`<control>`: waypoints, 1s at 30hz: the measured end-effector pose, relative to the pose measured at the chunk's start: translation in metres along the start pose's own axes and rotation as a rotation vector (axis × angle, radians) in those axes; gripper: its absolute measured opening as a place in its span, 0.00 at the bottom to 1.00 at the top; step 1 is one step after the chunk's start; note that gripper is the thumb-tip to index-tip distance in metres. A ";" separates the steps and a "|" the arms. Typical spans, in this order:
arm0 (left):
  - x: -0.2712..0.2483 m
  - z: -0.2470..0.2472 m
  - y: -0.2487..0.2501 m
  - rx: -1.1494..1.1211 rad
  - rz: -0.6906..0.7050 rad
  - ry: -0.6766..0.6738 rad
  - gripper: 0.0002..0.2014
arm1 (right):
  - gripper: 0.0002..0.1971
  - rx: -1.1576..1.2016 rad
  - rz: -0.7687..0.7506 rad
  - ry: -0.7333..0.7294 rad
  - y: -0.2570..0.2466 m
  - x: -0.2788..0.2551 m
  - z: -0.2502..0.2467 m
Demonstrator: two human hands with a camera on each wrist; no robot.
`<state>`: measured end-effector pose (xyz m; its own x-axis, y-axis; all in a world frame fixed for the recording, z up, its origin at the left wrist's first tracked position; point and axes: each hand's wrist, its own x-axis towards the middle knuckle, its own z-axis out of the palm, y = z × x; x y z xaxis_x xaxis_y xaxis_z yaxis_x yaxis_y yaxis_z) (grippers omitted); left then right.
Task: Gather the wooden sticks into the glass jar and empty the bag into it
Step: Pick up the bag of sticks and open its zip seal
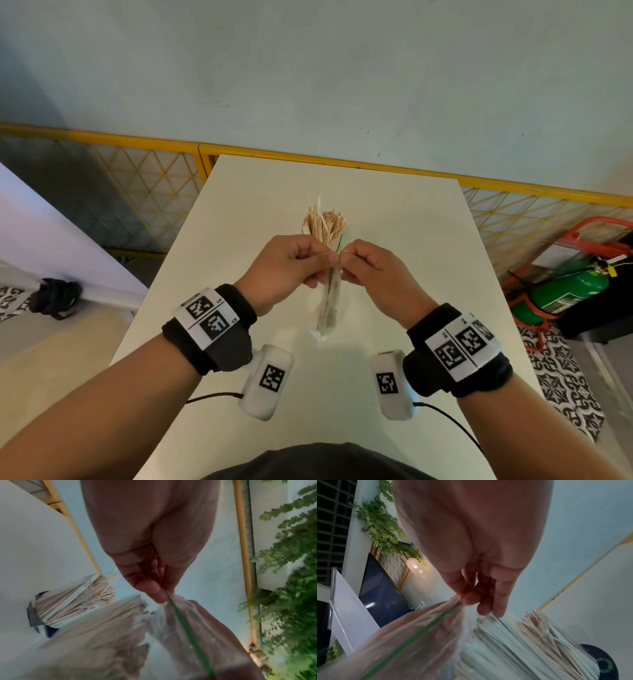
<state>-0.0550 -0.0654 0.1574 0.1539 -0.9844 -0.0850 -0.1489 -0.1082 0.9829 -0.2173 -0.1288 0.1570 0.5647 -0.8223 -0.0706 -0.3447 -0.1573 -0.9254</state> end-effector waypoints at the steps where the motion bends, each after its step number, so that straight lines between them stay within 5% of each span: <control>1: 0.000 -0.002 -0.001 0.030 0.001 0.034 0.05 | 0.10 -0.050 -0.001 0.029 0.001 0.000 -0.003; 6: -0.002 -0.015 -0.009 0.344 0.046 0.172 0.07 | 0.09 -0.442 -0.044 0.101 0.010 -0.003 -0.015; 10: -0.002 -0.009 -0.005 0.276 0.080 0.162 0.05 | 0.08 -0.348 -0.214 0.201 0.009 -0.004 0.000; 14: -0.001 -0.007 -0.005 0.232 0.087 0.171 0.04 | 0.07 -0.520 -0.202 0.055 0.008 -0.010 0.008; 17: -0.003 -0.014 -0.006 0.283 0.109 0.166 0.04 | 0.33 -0.613 0.042 -0.102 0.009 -0.015 0.004; 19: -0.006 -0.021 -0.007 0.342 0.122 0.130 0.07 | 0.41 -0.618 0.056 -0.228 0.010 -0.014 -0.003; 21: -0.009 -0.029 -0.009 0.388 0.123 0.095 0.08 | 0.37 -0.529 -0.016 -0.306 0.012 -0.010 -0.010; 25: -0.015 -0.041 -0.011 0.296 0.104 0.083 0.05 | 0.13 -0.499 -0.054 -0.152 0.014 0.001 -0.024; 27: -0.018 -0.039 -0.009 0.223 0.118 0.059 0.05 | 0.13 -0.468 -0.026 -0.121 0.014 0.005 -0.020; 30: -0.020 -0.030 -0.006 0.137 0.150 0.007 0.05 | 0.25 -0.229 0.010 -0.061 0.012 0.006 -0.002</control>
<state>-0.0276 -0.0413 0.1583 0.1266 -0.9900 0.0626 -0.3023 0.0216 0.9530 -0.2198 -0.1371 0.1458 0.6023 -0.7909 -0.1084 -0.5077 -0.2748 -0.8165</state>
